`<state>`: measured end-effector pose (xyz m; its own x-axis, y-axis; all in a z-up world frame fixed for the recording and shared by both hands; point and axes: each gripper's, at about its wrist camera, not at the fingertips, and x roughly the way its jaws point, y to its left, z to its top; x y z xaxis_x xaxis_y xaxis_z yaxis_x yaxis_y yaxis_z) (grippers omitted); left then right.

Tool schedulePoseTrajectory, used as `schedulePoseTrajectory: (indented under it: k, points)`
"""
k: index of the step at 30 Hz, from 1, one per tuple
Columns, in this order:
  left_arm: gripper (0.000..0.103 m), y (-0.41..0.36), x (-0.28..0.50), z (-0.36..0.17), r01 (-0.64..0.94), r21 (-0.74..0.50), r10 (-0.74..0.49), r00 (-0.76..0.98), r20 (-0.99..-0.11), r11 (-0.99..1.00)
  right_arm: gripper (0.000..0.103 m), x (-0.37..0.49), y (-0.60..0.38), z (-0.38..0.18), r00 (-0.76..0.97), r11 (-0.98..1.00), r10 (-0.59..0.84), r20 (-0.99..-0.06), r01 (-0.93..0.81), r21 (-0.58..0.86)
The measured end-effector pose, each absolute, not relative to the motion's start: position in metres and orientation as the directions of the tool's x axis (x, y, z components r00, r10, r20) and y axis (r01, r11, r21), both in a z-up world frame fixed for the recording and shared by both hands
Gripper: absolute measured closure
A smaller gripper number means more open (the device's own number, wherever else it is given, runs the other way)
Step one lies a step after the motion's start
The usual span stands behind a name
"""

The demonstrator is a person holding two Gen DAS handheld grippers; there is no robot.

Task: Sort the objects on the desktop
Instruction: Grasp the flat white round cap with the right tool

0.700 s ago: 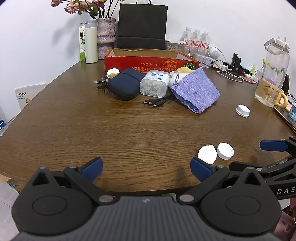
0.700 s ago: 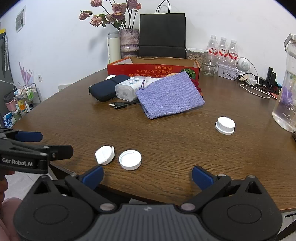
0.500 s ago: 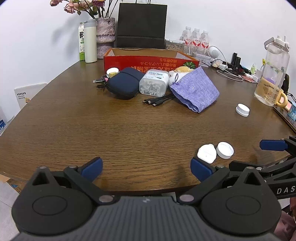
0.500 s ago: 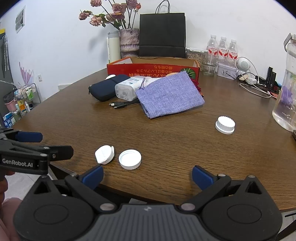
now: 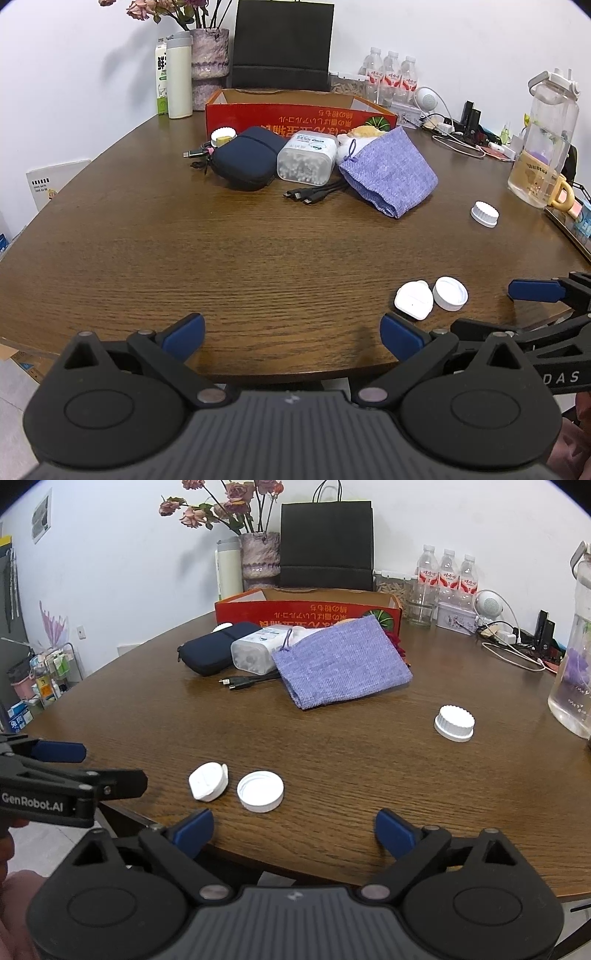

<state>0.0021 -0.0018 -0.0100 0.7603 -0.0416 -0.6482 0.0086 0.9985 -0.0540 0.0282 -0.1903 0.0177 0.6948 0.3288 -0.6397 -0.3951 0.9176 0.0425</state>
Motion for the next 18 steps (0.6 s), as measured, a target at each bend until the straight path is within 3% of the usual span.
schedulePoseTrajectory:
  k: [6,17,18]
  points:
    - [0.000,-0.0011,0.0025,-0.0107,0.013,-0.056,-0.046,0.757,-0.651,0.998,0.021,0.0302,-0.1864,0.0174,0.701,0.910,0.346,-0.624,-0.414,0.040]
    - [0.000,-0.0040,0.0034,-0.0088,0.026,-0.050,-0.053,0.756,-0.652,0.998,0.065,0.0333,-0.1819,0.0222,0.693,0.889,0.389,-0.607,-0.455,0.049]
    - [0.000,-0.0047,0.0039,-0.0086,0.029,-0.050,-0.054,0.756,-0.653,0.998,0.073,0.0340,-0.1829,0.0225,0.692,0.889,0.393,-0.605,-0.455,0.058]
